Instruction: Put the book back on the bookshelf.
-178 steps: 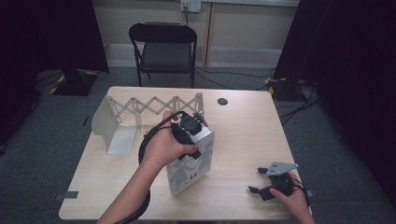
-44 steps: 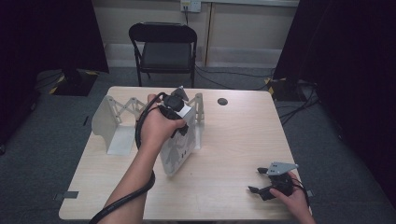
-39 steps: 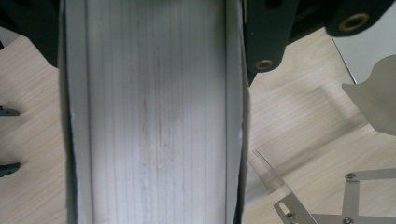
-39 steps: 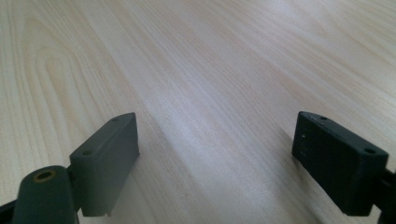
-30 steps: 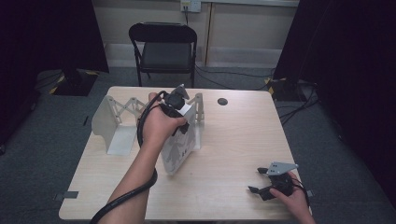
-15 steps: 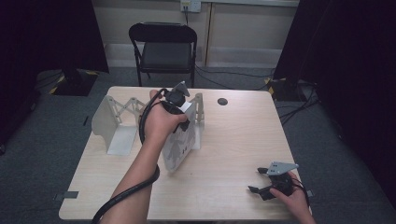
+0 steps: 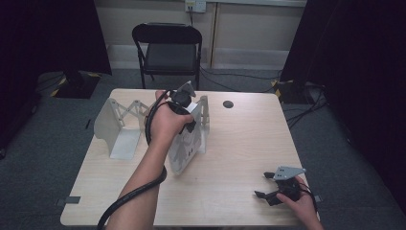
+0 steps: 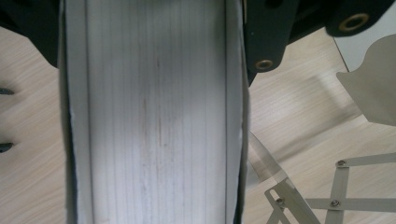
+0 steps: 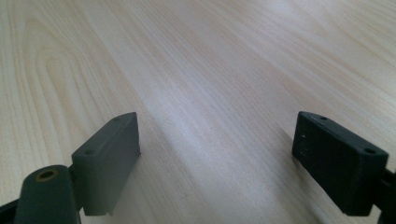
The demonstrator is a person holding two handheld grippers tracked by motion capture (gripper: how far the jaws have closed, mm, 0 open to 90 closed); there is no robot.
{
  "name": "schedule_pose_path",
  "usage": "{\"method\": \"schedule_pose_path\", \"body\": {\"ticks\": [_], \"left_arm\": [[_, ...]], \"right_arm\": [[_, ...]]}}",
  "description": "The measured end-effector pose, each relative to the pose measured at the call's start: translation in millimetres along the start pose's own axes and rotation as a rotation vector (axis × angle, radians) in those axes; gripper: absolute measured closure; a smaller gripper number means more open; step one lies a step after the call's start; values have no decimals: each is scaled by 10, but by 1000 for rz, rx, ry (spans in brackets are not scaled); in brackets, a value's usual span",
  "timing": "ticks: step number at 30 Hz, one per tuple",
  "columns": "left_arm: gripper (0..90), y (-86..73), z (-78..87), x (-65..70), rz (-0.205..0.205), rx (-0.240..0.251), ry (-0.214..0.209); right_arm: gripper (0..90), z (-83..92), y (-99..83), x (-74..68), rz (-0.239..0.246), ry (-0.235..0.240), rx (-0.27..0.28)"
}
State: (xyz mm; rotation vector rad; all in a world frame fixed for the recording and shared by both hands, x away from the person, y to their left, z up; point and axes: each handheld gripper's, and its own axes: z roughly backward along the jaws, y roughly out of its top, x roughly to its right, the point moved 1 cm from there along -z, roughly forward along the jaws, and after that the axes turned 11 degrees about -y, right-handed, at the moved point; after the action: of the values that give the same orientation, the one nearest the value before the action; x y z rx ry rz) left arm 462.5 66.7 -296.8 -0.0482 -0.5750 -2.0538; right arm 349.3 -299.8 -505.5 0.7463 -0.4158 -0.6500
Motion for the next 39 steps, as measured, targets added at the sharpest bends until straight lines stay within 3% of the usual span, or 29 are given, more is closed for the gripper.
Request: {"method": "schedule_pose_path", "body": {"ticks": [7,14,28,31,33,34,39], "left_arm": [[523,26,8,-26,30,16,2],[523,60,28,-47,26,9,19],[523,93,31,-40,58,26,17],[523,104,44,-55,48,24,20],[523,108,60,-59,72,30,21],[523,117,66,-71,55,30,20],[523,135,76,-78,69,33,25]], "right_arm": [[148,0,0,0,0,0,0],[140,-1,0,0,4,2,-1],[137,-2,0,-6,9,-4,-2],[137,-1,0,-6,9,-4,-2],[137,-2,0,-6,9,-4,-2],[137,-2,0,-6,10,-4,-2],[137,-1,-1,-7,9,-5,-1]]}}
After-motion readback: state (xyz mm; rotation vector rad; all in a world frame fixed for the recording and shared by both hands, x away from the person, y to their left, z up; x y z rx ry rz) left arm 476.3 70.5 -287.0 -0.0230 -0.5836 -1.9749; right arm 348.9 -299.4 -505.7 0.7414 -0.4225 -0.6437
